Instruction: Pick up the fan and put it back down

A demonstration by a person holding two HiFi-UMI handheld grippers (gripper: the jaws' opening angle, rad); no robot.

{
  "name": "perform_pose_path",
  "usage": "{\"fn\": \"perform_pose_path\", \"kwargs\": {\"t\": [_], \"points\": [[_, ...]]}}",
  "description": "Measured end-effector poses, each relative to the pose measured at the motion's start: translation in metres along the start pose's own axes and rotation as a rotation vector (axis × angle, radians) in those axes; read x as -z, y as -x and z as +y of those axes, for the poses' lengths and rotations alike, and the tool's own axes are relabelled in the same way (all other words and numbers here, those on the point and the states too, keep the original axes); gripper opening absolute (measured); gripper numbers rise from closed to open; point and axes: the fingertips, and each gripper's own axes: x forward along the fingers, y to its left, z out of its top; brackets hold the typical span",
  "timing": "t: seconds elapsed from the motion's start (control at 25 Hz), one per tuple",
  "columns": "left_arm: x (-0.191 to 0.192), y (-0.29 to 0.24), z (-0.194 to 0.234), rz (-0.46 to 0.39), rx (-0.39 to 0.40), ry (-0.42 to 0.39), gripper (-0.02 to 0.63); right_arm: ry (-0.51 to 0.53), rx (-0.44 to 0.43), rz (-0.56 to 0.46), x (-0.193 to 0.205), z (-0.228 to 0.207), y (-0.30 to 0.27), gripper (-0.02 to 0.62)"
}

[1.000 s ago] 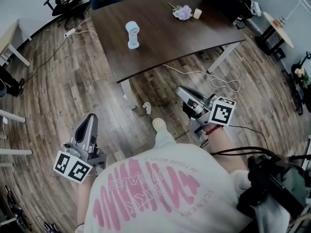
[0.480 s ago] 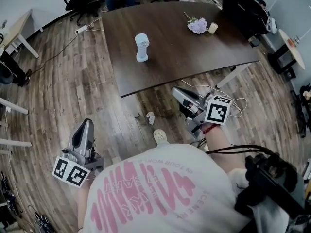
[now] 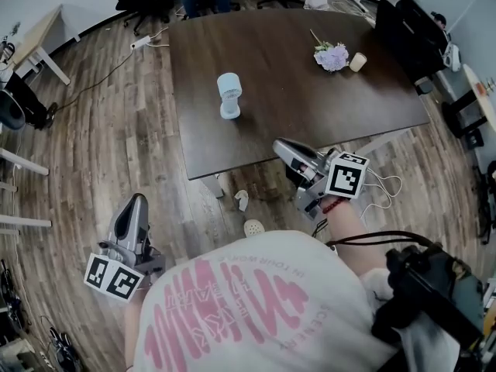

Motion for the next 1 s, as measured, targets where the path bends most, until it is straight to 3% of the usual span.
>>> {"fn": "perform_pose_path", "kwargs": {"t": [0.44, 1.0], "points": [[0.006, -0.067, 0.004, -0.020, -0.056, 0.001, 0.018, -0.019, -0.071, 0.097, -0.031, -0.058, -0.033, 0.005], [0.014, -0.103, 0.013, -0.016, -0.133, 0.014, 0.018, -0.060, -0.147, 0.202, -0.035, -0.093, -0.066, 0.005]]}}
